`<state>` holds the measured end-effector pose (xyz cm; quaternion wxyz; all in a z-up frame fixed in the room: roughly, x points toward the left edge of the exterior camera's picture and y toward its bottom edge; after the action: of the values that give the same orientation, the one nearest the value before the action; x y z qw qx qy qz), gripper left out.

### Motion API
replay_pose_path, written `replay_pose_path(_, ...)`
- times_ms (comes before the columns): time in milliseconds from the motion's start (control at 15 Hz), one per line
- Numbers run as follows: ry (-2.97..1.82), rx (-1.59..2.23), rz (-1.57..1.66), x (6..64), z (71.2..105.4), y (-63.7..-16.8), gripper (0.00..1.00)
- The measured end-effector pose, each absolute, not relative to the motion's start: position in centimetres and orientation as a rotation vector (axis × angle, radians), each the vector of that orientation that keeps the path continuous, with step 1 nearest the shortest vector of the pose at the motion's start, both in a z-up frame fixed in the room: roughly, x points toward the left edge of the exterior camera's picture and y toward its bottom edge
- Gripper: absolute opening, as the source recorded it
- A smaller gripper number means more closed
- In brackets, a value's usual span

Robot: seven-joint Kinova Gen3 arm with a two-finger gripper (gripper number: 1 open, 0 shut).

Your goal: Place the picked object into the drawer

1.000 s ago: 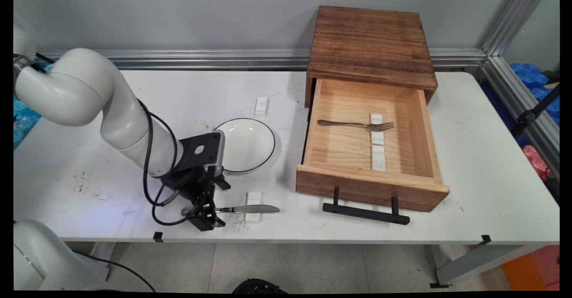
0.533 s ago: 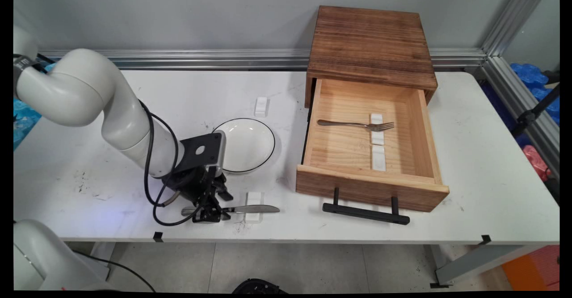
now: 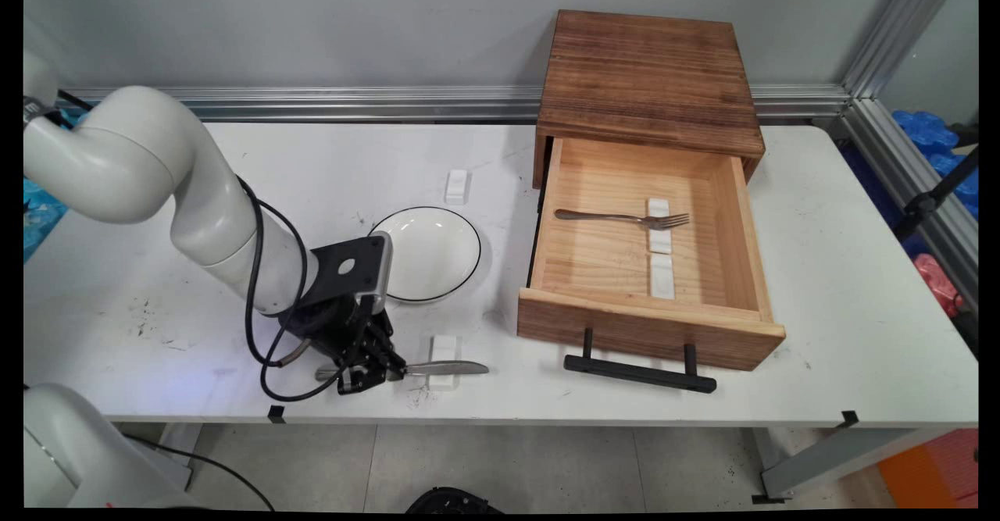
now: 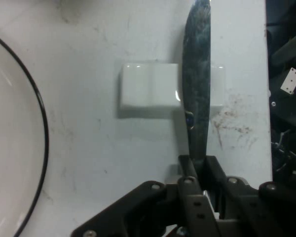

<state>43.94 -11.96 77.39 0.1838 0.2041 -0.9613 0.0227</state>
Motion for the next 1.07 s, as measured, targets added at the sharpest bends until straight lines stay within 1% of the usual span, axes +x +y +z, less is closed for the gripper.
replay_pose_path(533,-2.699,0.553,0.063,44.0,78.4,-11.5,0.0)
replay_pose_path(1067,-2.67,0.491,0.052,43.8,81.5,-11.8,0.0)
